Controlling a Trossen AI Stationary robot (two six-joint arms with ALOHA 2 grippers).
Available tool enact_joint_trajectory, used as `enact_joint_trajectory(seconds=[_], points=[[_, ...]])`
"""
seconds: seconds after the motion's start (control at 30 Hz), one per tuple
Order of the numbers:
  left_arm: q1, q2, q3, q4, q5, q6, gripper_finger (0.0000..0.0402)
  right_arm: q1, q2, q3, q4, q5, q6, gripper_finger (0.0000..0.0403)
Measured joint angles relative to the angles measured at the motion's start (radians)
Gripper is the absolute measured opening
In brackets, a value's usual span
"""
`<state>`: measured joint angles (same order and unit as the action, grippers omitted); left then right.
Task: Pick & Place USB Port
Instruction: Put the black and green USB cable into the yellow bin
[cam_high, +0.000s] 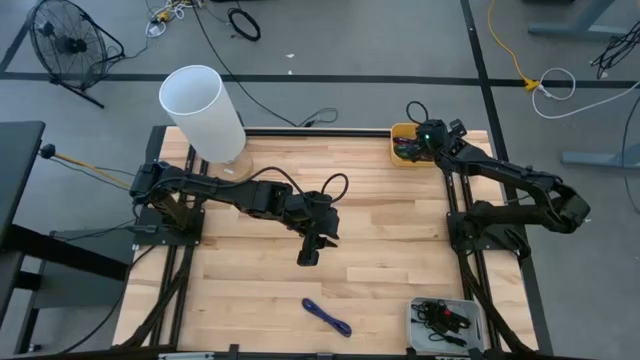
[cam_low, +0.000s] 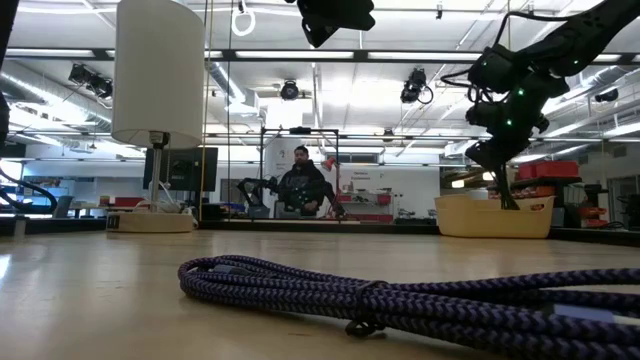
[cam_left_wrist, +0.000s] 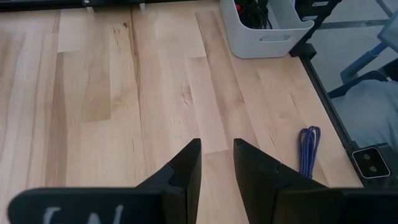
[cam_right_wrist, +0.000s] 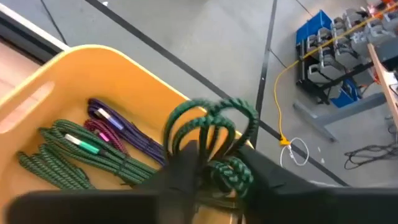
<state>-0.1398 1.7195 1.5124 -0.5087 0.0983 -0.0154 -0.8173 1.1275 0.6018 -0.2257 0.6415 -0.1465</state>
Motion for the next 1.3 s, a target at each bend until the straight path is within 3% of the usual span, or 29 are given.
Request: enact_joint_trajectory(seconds=[0.2, 0.33, 0.57, 0.7, 1.1, 1.23, 1.3], points=[[0.000, 0.000, 0.000, 0.000, 0.000, 0.000, 0.0099, -0.012, 0.000, 0.000, 0.011, -0.014, 0.032, 0.0215], [0.000, 0.000, 0.000, 0.000, 0.000, 0.000, 0.0099, -0.011, 0.000, 0.000, 0.056, -0.004, 0.074, 0.0257], [0.000, 0.000, 0.000, 0.000, 0.000, 0.000, 0.0099, -0.011, 0.000, 0.003, 0.085, -0.002, 0.193, 0.0251], [0.000, 0.000, 0.000, 0.000, 0.000, 0.001, 0.0099, -0.011, -0.003, 0.037, 0.084, -0.085, 0.235, 0.0234], [-0.003, 0.000, 0.000, 0.000, 0.000, 0.001, 0.0099, -0.016, -0.002, 0.075, -0.012, 0.013, 0.232, 0.0206], [-0.004, 0.000, 0.000, 0.001, 0.000, 0.001, 0.0099, -0.014, -0.001, 0.075, 0.001, -0.126, 0.235, 0.0205], [-0.004, 0.000, 0.000, 0.001, 0.000, 0.000, 0.0099, -0.018, 0.003, 0.075, -0.013, -0.046, 0.272, 0.0205]])
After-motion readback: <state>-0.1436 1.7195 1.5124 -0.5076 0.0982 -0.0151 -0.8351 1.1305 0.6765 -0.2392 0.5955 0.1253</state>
